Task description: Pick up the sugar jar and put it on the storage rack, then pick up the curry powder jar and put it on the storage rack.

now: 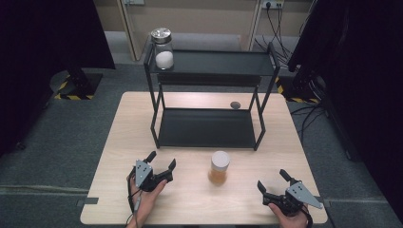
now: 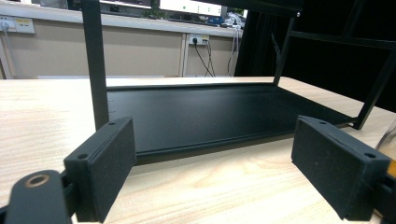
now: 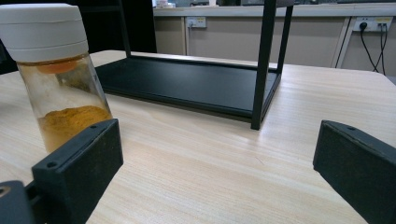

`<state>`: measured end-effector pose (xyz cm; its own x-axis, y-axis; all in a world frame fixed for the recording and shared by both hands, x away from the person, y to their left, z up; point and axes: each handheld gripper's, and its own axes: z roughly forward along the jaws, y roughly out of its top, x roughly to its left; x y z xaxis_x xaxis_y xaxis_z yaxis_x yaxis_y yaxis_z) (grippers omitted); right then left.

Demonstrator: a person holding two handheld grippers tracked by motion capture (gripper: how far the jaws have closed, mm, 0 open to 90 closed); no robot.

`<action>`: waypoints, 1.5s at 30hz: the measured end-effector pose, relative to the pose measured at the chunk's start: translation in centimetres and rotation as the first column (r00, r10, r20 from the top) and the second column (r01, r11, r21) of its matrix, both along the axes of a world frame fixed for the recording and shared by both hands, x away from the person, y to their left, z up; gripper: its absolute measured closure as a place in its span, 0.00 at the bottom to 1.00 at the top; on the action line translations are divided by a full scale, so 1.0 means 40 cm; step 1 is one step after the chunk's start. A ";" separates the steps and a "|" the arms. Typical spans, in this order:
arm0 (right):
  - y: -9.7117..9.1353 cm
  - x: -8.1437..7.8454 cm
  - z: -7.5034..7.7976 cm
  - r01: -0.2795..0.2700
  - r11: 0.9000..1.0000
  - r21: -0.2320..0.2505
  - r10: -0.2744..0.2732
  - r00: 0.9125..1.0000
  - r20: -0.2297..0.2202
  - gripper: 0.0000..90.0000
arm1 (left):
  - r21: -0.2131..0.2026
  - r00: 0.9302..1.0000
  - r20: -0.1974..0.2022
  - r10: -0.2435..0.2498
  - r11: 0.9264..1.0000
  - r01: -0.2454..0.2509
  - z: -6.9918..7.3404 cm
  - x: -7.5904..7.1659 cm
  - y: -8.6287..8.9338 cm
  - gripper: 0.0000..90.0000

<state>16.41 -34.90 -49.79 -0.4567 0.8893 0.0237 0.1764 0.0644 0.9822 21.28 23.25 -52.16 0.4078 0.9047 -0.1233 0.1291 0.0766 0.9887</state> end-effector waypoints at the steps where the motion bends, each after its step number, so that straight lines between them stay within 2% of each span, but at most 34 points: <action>1: 0.001 -0.001 -0.001 0.001 1.000 0.001 -0.001 1.000 0.002 0.02 | 0.000 1.000 -0.001 -0.001 1.000 0.001 0.000 0.000 0.000 0.15; 5: 0.002 -0.004 0.002 -0.016 1.000 0.014 0.016 1.000 0.004 0.02 | 0.002 1.000 -0.009 -0.003 1.000 0.003 0.004 0.004 0.000 0.15; 10: 0.012 0.003 0.023 -0.087 0.996 0.035 0.086 0.996 0.038 0.02 | 0.003 1.000 -0.023 -0.005 1.000 0.005 0.009 0.008 0.001 0.14; 17: 0.055 0.032 0.056 -0.200 0.979 0.044 0.197 0.978 0.065 0.04 | 0.005 1.000 -0.024 -0.008 1.000 0.008 0.010 0.007 0.000 0.14; 23: 0.115 0.084 0.070 -0.272 0.962 0.030 0.270 0.960 0.069 0.07 | 0.001 0.999 -0.032 -0.018 1.000 0.018 0.012 0.012 0.003 0.14; 31: 0.165 0.145 0.087 -0.321 0.947 -0.003 0.321 0.945 0.062 0.11 | 0.000 0.999 -0.033 -0.016 1.000 0.016 0.012 0.011 0.003 0.14; 40: 0.191 0.188 0.090 -0.336 0.942 -0.008 0.336 0.941 0.050 0.20 | 0.000 0.999 -0.032 -0.017 1.000 0.017 0.012 0.012 0.003 0.14; 45: 0.201 0.203 0.086 -0.354 0.935 -0.014 0.355 0.934 0.036 0.24 | -0.001 0.999 -0.034 -0.017 1.000 0.017 0.012 0.012 0.003 0.14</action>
<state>24.53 -26.85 -46.34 -0.7428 0.6695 -0.0054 0.1040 0.1233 0.9869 21.76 23.37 -51.67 0.4182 0.8978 -0.1382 0.1641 0.0750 0.9836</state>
